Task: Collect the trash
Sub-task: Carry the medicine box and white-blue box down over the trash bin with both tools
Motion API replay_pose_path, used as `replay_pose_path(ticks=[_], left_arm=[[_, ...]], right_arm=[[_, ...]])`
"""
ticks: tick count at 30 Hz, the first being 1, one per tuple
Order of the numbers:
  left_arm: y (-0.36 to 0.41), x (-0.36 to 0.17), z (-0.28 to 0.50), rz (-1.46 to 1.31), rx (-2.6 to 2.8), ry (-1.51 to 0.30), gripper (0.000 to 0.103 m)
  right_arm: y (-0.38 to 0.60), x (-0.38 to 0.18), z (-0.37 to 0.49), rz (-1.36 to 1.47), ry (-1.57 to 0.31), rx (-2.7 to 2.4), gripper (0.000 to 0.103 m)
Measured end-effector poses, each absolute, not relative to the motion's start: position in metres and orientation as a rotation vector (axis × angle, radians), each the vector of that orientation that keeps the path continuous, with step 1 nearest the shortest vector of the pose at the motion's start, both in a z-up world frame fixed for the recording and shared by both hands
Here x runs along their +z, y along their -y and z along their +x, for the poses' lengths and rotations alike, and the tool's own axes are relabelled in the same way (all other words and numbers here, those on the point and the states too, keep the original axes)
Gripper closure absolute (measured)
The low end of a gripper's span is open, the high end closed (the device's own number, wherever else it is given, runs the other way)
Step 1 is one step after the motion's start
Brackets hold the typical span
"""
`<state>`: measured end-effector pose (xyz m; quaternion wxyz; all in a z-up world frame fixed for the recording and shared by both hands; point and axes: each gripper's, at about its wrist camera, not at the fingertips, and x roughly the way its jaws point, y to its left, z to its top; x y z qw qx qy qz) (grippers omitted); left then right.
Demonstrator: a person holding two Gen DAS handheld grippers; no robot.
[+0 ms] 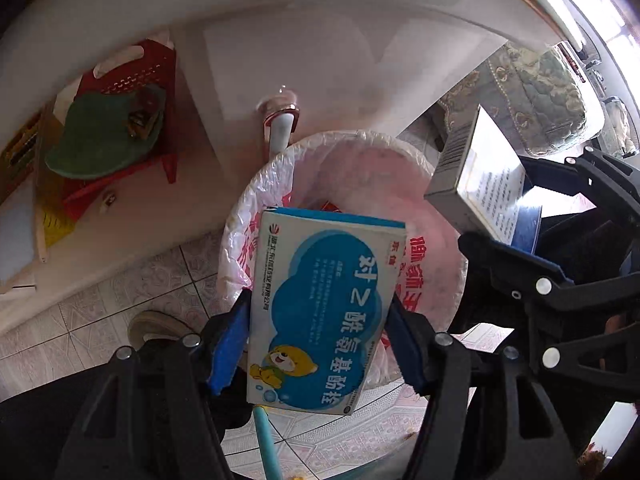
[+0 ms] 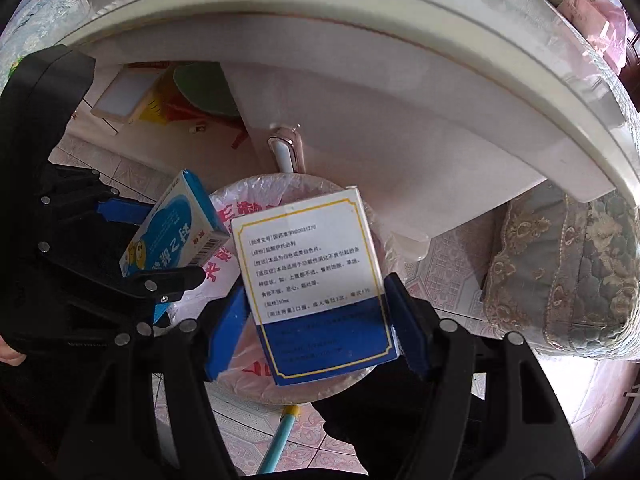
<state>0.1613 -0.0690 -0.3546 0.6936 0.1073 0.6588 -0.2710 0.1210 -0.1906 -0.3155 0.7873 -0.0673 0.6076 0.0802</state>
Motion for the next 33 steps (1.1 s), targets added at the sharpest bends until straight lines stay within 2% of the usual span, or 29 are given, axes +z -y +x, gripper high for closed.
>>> replay_pose_path(ticks=[14, 33], left_arm=[[0.080, -0.391, 0.164, 0.258, -0.588, -1.536, 0.040], [0.081, -0.409, 0.172, 0.228, -0.592, -1.588, 0.040]], right_arm=[[0.203, -0.371, 0.128, -0.120, -1.406, 0.148, 0.037], [0.201, -0.380, 0.128, -0.077, -1.444, 0.209, 0.036]])
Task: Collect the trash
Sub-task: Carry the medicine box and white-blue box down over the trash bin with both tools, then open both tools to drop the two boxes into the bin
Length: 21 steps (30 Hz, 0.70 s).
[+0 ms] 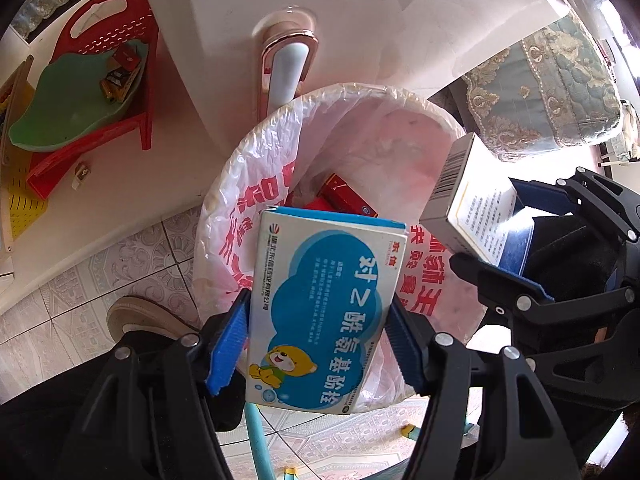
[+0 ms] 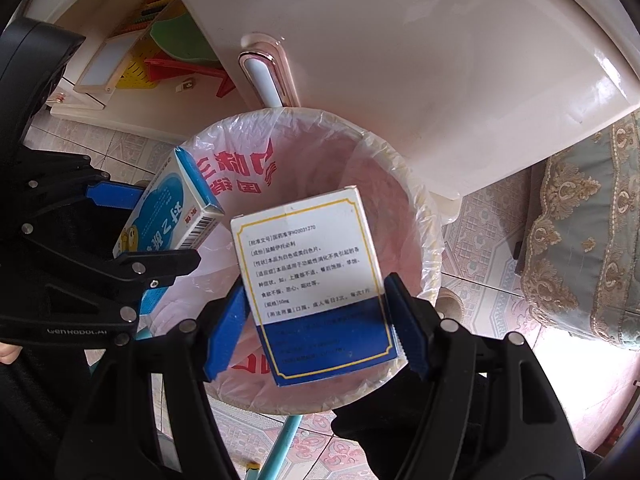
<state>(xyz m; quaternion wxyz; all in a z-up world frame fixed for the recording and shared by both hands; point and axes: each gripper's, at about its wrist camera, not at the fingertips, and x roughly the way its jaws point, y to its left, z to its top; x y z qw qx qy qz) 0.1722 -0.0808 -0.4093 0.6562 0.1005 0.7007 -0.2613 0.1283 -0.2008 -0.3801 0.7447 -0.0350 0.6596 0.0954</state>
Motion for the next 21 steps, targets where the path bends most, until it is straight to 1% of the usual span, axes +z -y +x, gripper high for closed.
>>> replay_pose_path(ticks=[4, 6, 7, 11, 21], left_arm=[[0.081, -0.412, 0.174, 0.233, -0.585, -1.612, 0.038], [0.080, -0.414, 0.175, 0.238, -0.571, -1.618, 0.034], [0.079, -0.414, 0.175, 0.238, -0.569, -1.618, 0.034], [0.078, -0.413, 0.176, 0.244, -0.560, -1.612, 0.032], [0.077, -0.402, 0.173, 0.270, -0.546, -1.582, 0.031]], right_arm=[[0.199, -0.379, 0.128, -0.082, -1.442, 0.213, 0.035], [0.199, -0.379, 0.129, -0.088, -1.440, 0.201, 0.032], [0.200, -0.380, 0.129, -0.080, -1.444, 0.199, 0.029], [0.203, -0.383, 0.130, -0.057, -1.459, 0.195, 0.026], [0.200, -0.373, 0.126, -0.072, -1.438, 0.198, 0.026]])
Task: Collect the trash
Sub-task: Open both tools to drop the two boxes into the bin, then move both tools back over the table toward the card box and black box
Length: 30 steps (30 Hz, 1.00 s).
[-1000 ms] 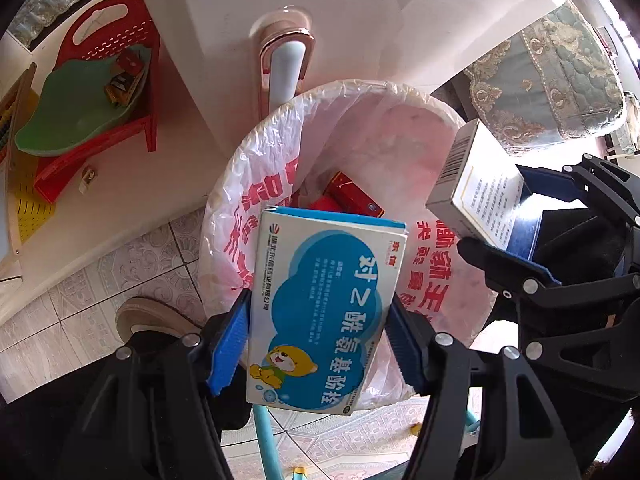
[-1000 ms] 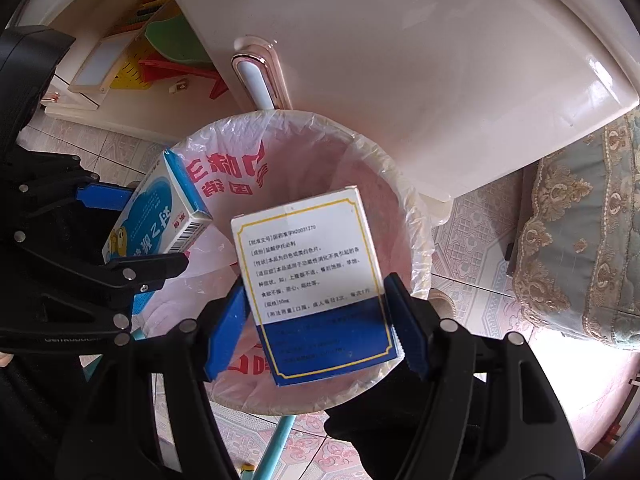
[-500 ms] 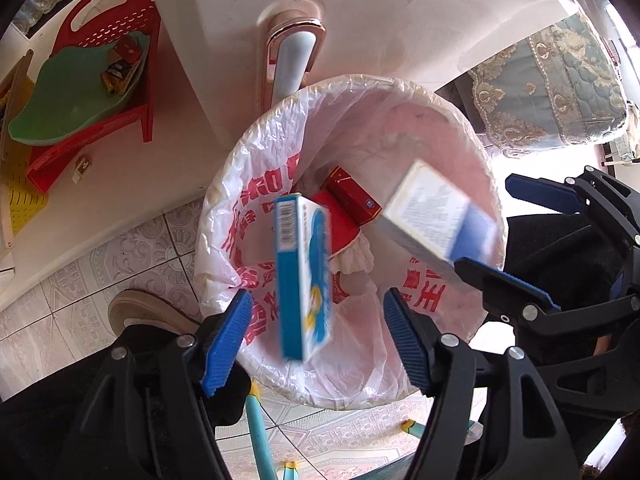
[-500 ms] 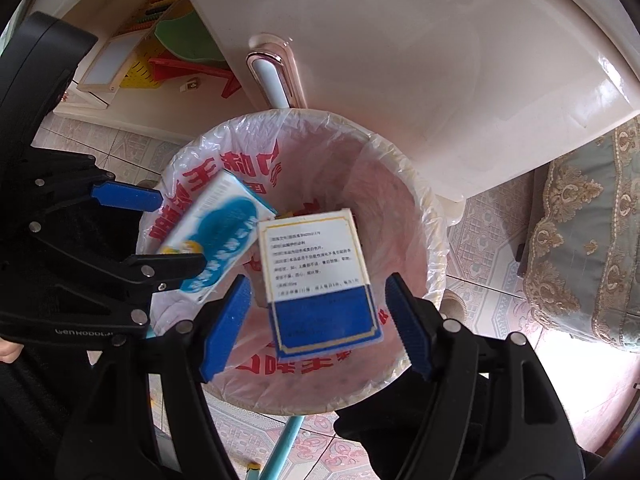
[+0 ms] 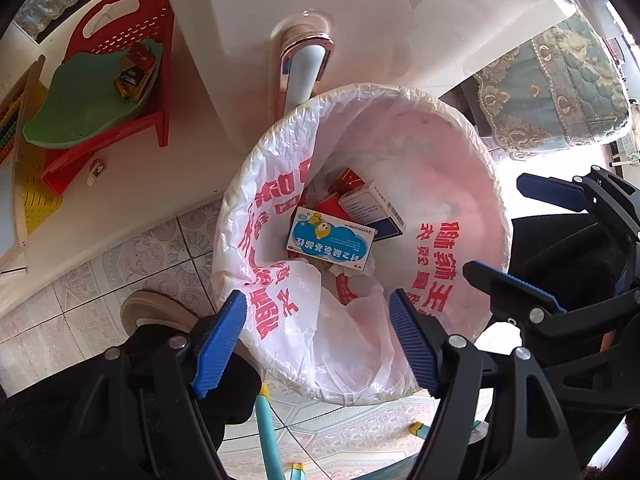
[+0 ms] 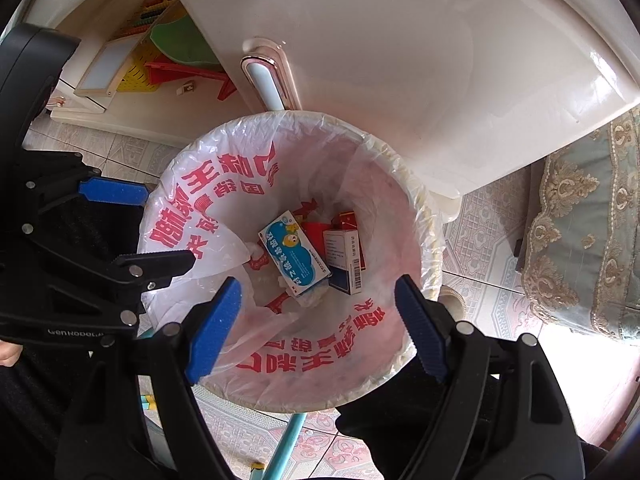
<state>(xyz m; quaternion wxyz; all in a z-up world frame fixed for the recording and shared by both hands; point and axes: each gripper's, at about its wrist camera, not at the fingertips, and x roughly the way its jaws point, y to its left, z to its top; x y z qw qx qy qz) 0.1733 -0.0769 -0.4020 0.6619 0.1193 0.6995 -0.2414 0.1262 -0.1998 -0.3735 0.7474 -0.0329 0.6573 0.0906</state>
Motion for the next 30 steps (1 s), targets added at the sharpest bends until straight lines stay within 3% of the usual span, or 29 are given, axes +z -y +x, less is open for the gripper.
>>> replay_pose_path(ticks=[9, 16, 19, 25, 30], left_arm=[[0.071, -0.372, 0.163, 0.314, -0.525, -1.512, 0.031], [0.062, -0.321, 0.151, 0.331, -0.541, -1.455, 0.031], [0.054, -0.278, 0.149, 0.309, -0.576, -1.419, 0.029], [0.028, -0.157, 0.168, 0.284, -0.574, -1.270, 0.012], [0.023, -0.056, 0.188, 0.377, -0.578, -1.143, 0.008]], right_arm=[[0.190, -0.345, 0.113, -0.063, -1.374, 0.218, 0.026], [0.177, -0.286, 0.100, -0.063, -1.290, 0.309, 0.026], [0.176, -0.243, 0.099, -0.043, -1.228, 0.388, 0.024], [0.190, -0.127, 0.117, -0.045, -1.041, 0.431, 0.010], [0.201, -0.033, 0.138, -0.088, -0.883, 0.459, 0.006]])
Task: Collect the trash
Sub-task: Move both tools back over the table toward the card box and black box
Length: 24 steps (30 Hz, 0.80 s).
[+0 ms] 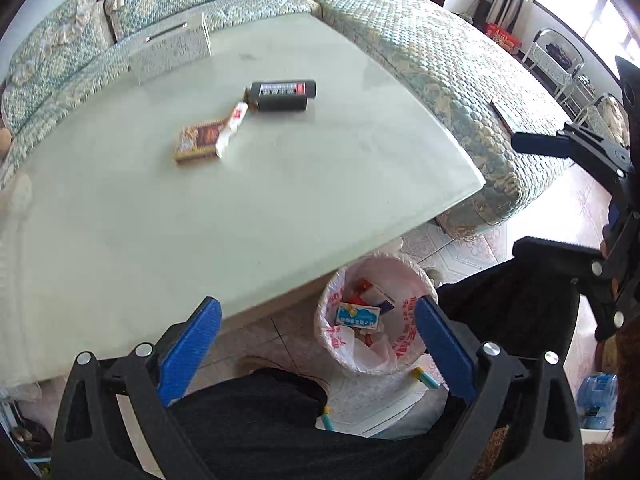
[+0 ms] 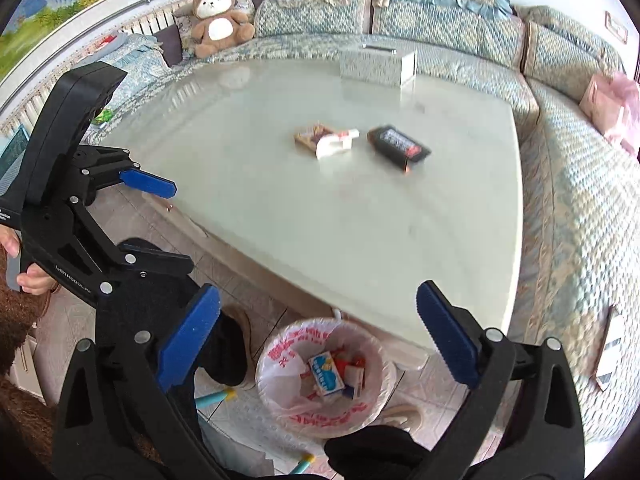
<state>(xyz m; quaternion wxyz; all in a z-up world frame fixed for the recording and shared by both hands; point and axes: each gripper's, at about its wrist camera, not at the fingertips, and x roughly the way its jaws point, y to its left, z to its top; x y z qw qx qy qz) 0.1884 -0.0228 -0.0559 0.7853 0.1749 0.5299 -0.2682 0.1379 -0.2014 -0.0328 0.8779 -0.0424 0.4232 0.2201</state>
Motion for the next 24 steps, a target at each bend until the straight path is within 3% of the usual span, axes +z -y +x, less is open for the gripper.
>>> replay_pose_path(ticks=[6, 10, 15, 24], left_arm=[[0.025, 0.026, 0.206, 0.625, -0.613, -0.932, 0.007], [0.026, 0.047, 0.233, 0.663, -0.646, -0.915, 0.007], [0.029, 0.046, 0.255, 0.750, -0.758, -0.907, 0.007], [0.037, -0.011, 0.299, 0.932, -0.886, -0.978, 0.007]], right_arm=[[0.211, 0.039, 0.170, -0.146, -0.794, 0.489, 0.006], [0.214, 0.062, 0.194, -0.170, -0.777, 0.486, 0.006], [0.220, 0.075, 0.233, -0.162, -0.797, 0.488, 0.006], [0.229, 0.075, 0.308, -0.189, -0.843, 0.477, 0.006]])
